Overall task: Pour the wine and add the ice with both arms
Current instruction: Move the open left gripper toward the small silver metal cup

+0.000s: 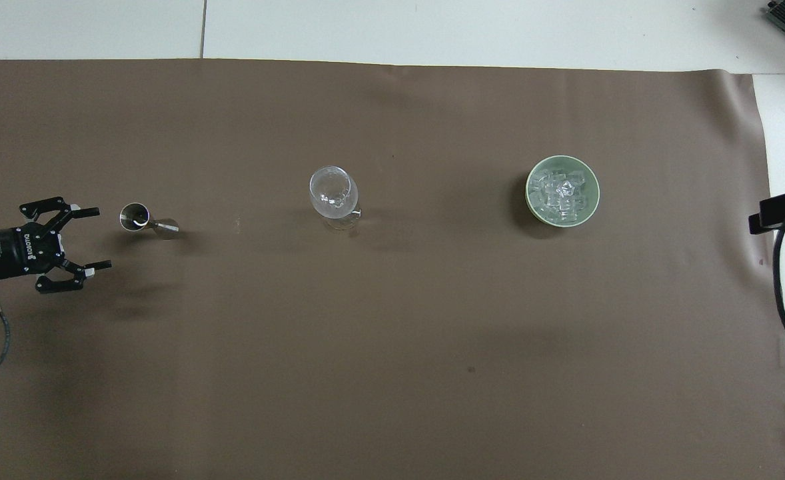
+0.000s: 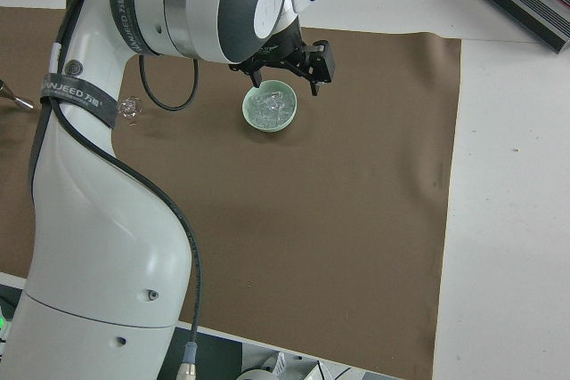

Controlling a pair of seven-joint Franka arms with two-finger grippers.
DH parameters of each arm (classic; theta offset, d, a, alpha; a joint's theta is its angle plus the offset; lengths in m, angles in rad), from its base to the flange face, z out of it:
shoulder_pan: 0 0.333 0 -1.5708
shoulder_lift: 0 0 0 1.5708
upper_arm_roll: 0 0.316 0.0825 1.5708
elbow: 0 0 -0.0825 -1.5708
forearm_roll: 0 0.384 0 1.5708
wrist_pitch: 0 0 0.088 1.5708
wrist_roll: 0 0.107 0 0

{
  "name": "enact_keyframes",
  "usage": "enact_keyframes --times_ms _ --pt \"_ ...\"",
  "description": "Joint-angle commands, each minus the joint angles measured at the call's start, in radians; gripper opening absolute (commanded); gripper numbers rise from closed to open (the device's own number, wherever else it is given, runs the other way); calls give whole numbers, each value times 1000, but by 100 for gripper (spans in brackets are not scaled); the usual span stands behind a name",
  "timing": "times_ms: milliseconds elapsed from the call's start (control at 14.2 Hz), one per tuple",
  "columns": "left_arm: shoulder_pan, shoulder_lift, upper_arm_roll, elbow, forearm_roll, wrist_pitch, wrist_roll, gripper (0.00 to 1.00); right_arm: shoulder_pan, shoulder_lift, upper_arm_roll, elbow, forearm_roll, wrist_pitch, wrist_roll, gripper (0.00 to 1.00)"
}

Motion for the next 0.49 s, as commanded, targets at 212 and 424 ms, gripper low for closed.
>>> enact_keyframes --times_ms 212,424 --pt "-15 58 6 -14 -135 14 74 100 0 -7 0 -5 -2 8 18 100" --pt "-26 67 4 -16 -164 15 85 100 0 -7 1 -5 -2 8 18 100"
